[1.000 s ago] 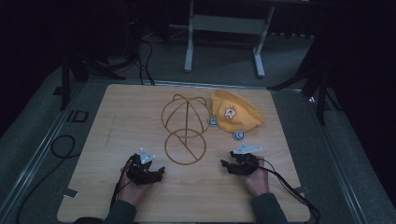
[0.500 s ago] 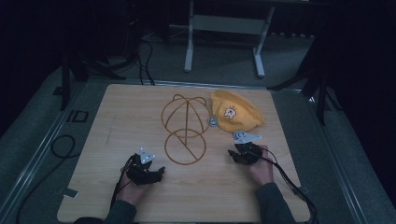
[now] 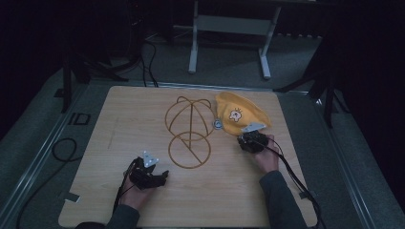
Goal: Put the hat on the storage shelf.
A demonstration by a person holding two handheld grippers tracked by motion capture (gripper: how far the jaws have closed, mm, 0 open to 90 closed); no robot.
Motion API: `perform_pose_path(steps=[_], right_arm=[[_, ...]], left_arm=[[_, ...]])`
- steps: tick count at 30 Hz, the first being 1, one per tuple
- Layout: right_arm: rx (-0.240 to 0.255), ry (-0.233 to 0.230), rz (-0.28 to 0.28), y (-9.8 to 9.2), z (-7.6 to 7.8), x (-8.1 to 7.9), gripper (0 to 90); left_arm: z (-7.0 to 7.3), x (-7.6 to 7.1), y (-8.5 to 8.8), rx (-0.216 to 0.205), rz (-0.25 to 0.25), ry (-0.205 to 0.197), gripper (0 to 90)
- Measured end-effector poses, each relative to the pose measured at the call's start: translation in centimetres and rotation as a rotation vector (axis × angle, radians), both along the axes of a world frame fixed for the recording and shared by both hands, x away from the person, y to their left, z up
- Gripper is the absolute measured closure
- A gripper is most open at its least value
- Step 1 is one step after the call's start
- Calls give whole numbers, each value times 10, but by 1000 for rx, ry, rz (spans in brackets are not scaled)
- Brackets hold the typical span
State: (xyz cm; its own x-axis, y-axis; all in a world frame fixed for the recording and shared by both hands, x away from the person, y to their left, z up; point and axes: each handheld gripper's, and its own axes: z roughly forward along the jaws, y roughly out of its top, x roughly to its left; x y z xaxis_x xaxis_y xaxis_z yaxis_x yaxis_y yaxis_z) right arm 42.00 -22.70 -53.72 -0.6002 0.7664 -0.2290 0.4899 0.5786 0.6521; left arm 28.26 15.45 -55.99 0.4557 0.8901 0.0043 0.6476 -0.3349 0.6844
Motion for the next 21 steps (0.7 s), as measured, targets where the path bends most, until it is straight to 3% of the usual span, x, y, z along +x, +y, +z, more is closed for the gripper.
perform_pose_path(steps=[4, 10, 15, 21], right_arm=[[-9, 31, -29, 0, -7, 7, 642], [-65, 18, -46, 5, -10, 8, 704], [-98, 23, -63, 8, -9, 9, 815], [-80, 42, -50, 5, -6, 9, 847]], left_arm=[[0, 0, 0, 0, 0, 0, 274], [0, 0, 0, -1, 2, -2, 273], [0, 0, 0, -2, 2, -2, 273], [0, 0, 0, -2, 1, -2, 273]])
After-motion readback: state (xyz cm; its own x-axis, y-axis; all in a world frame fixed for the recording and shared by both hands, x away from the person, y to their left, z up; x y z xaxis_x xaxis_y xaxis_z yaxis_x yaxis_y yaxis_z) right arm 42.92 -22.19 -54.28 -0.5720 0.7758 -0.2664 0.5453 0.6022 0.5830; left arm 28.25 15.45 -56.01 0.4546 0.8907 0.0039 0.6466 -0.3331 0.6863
